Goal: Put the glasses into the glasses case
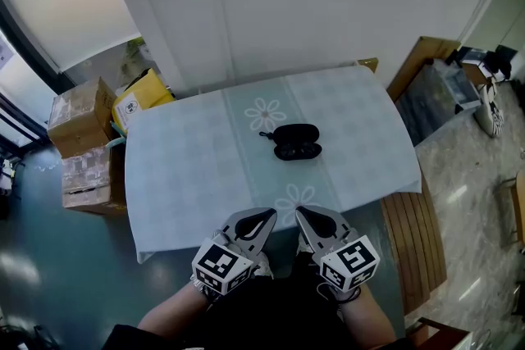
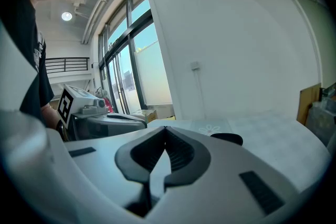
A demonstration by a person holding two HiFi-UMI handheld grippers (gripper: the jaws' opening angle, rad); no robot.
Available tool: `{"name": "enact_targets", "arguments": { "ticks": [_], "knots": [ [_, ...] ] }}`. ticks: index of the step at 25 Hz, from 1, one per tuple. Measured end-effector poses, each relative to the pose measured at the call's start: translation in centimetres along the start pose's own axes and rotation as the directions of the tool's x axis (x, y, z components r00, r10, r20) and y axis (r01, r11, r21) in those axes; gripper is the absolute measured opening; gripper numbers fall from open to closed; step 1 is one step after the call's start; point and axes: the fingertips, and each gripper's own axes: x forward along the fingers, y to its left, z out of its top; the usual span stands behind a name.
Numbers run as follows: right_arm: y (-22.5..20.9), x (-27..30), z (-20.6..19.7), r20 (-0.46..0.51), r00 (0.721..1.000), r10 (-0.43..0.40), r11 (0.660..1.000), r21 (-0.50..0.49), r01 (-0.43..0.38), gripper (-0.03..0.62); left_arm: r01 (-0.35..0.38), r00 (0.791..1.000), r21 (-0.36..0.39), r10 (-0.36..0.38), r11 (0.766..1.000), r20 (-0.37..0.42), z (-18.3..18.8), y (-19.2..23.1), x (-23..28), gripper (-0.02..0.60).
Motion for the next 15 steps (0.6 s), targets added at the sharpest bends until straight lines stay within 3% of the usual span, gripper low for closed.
{"name": "enact_targets", "arguments": {
  "ticks": [15],
  "knots": [
    [0.4, -1.6, -0.4, 0.011, 1.000, -0.018, 1.000, -0.008, 0.018, 0.023, 0.006, 1.000, 0.005, -0.006, 1.000, 0.007, -0.5, -1.4, -0.6, 0.026]
  ]
}}
